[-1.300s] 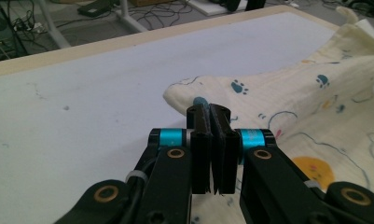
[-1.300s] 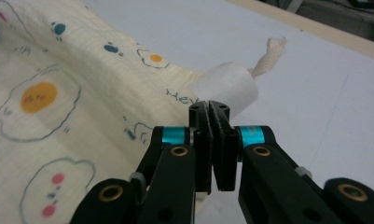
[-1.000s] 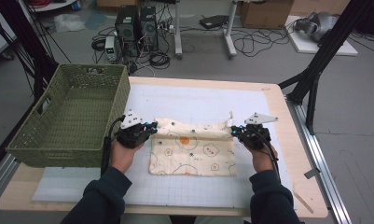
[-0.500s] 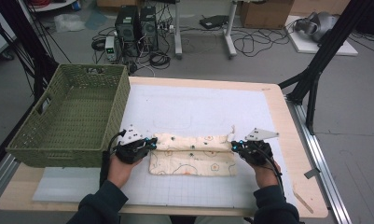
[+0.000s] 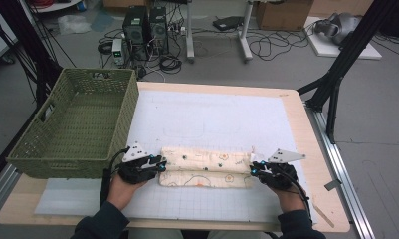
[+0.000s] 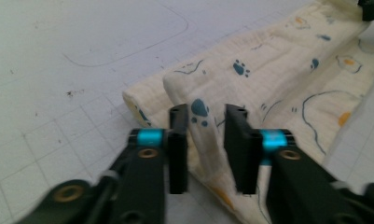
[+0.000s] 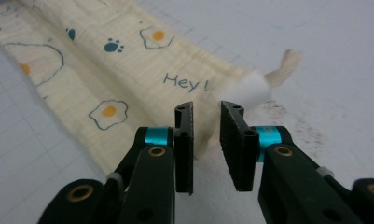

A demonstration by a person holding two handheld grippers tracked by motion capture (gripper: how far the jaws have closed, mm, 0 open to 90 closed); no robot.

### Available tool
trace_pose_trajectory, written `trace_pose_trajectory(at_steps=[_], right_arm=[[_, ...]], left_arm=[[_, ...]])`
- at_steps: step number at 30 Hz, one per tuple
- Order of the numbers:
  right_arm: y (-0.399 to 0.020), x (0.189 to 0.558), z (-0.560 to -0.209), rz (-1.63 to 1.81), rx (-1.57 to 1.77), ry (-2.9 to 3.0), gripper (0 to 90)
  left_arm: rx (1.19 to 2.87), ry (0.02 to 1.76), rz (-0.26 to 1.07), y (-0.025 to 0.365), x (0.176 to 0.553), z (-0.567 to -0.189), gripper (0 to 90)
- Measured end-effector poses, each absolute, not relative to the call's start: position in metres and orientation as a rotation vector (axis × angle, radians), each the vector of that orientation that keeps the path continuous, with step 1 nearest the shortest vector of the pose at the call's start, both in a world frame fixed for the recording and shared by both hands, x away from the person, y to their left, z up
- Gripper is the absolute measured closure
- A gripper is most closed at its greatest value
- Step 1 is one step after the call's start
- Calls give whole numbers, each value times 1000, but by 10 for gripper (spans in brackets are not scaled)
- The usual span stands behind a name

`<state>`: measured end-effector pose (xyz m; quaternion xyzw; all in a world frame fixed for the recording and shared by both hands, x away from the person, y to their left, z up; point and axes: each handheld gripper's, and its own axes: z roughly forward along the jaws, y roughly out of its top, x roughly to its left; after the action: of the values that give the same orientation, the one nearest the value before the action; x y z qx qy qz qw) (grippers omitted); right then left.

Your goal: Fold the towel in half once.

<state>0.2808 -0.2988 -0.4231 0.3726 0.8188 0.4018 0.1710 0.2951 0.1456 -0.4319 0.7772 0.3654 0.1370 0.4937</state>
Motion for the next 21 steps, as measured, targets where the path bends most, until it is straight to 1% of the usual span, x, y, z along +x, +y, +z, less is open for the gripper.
trace_pose_trajectory(at_steps=[1,4,9,15,17,19,20,21], right_arm=[[-304,279,-419,1159,1068,2287,681],[-317,279,-407,1218,1115,2188,638],[-324,295,-400,1234,1174,2118,581],[-309,319,-406,1212,1202,2159,503],[-301,325,-411,1198,1200,2210,492],[-296,329,-417,1191,1204,2254,499],[-294,330,-419,1187,1196,2269,550],[-293,331,-420,1190,1180,2296,647]], left_arm=[[1875,881,341,148,296,-429,543],[1828,892,346,152,302,-422,474],[1798,918,365,152,319,-415,470],[1821,931,378,143,336,-418,480],[1813,939,375,142,338,-419,480],[1815,945,375,141,339,-420,481],[1820,946,377,141,340,-421,484],[1826,947,380,142,340,-421,485]])
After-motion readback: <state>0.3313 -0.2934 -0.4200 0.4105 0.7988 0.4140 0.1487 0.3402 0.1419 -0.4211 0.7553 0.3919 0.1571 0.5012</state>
